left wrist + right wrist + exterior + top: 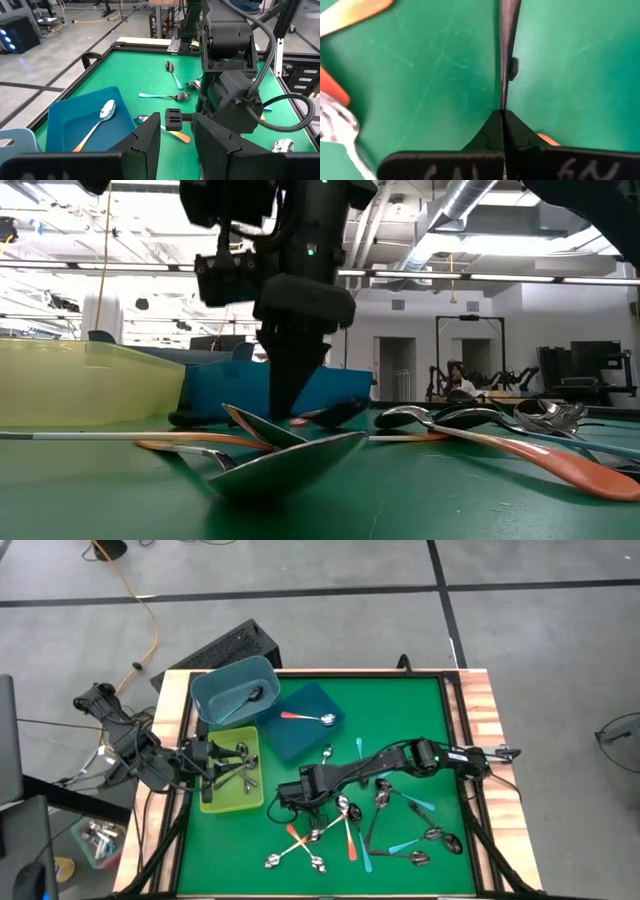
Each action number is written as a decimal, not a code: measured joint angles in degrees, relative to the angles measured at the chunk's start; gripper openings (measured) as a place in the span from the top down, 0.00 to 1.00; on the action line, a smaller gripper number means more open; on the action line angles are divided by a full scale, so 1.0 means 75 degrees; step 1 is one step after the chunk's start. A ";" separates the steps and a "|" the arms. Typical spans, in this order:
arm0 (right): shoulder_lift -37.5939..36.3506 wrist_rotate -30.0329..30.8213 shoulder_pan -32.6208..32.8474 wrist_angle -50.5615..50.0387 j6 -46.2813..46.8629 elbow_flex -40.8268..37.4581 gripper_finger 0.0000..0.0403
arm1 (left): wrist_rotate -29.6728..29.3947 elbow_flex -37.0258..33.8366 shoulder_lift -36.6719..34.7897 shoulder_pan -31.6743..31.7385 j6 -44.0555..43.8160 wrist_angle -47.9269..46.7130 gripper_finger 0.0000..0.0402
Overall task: Sort silverware by color (type)
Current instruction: Put the black spoon into the green bin
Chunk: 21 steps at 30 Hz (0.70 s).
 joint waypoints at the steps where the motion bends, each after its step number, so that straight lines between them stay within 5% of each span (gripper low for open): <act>1: -0.0065 -0.0001 -0.0006 0.0014 0.0046 0.0000 1.00 | 0.0000 0.0000 0.0000 -0.0002 0.0000 0.0000 0.75; 21: -0.0706 -0.0437 -0.0218 0.1501 0.0580 0.0035 1.00 | 0.0003 0.0000 0.0000 -0.0003 -0.0010 0.0041 0.75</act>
